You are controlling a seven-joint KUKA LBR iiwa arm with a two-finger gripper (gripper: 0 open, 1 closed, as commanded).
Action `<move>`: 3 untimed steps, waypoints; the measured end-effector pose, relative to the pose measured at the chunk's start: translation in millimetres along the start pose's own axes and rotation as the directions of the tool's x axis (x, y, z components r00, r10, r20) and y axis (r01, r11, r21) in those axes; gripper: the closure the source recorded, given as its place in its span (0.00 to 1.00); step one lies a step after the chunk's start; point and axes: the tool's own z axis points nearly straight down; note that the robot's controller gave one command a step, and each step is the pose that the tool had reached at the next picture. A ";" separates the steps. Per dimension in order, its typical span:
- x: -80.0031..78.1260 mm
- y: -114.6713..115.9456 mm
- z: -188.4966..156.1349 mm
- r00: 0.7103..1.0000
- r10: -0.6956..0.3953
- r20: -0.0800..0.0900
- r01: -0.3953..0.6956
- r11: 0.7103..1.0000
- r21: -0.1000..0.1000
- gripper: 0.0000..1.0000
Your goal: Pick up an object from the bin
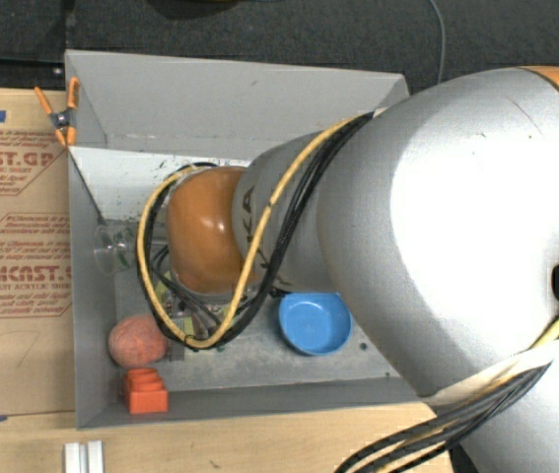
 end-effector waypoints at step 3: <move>-6.7 -7.3 -0.7 1.000 0.001 -0.006 -0.001 1.000 -0.013 1.00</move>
Offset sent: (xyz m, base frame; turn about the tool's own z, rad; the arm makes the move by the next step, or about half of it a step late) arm -0.0002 0.0000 0.0947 0.0000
